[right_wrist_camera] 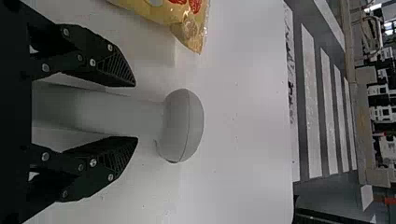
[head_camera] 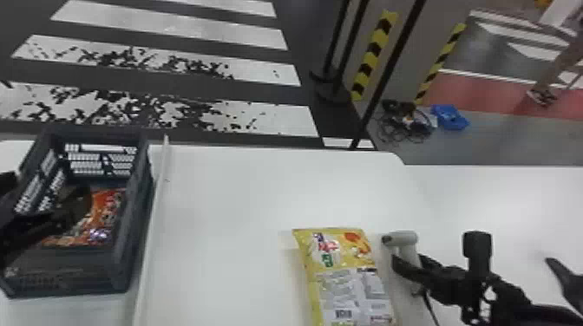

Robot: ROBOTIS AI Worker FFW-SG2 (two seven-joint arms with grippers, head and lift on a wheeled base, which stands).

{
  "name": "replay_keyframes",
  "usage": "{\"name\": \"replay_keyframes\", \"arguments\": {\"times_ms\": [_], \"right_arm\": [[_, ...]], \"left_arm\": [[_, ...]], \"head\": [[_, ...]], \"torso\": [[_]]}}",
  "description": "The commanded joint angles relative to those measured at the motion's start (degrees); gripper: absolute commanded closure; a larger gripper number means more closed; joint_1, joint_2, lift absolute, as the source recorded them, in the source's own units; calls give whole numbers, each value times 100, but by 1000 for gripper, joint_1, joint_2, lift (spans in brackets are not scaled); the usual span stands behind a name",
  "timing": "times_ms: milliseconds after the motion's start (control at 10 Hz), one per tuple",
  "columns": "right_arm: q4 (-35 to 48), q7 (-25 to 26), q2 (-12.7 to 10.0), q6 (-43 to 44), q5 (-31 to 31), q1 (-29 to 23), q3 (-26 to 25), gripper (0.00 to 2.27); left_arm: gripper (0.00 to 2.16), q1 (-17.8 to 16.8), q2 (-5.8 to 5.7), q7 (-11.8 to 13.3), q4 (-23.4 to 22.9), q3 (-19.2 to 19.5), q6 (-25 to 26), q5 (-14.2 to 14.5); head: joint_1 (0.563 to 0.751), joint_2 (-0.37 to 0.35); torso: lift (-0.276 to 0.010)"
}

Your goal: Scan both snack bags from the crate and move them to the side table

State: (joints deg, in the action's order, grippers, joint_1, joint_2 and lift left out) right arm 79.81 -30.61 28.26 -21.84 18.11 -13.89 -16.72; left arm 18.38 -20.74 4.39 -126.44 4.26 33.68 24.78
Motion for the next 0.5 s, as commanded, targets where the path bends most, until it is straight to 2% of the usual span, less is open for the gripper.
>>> {"name": "replay_keyframes", "arguments": {"times_ms": [0, 400], "right_arm": [[79, 143, -4, 166, 18, -44, 10, 2240], [483, 406, 4, 131, 61, -272, -139, 2243]], "left_arm": [[33, 8, 0, 0, 6, -4, 3, 0], [33, -10, -9, -9, -3, -4, -14, 18]], "head": [[695, -286], [695, -288]], "torso": [[-95], [-95]]}}
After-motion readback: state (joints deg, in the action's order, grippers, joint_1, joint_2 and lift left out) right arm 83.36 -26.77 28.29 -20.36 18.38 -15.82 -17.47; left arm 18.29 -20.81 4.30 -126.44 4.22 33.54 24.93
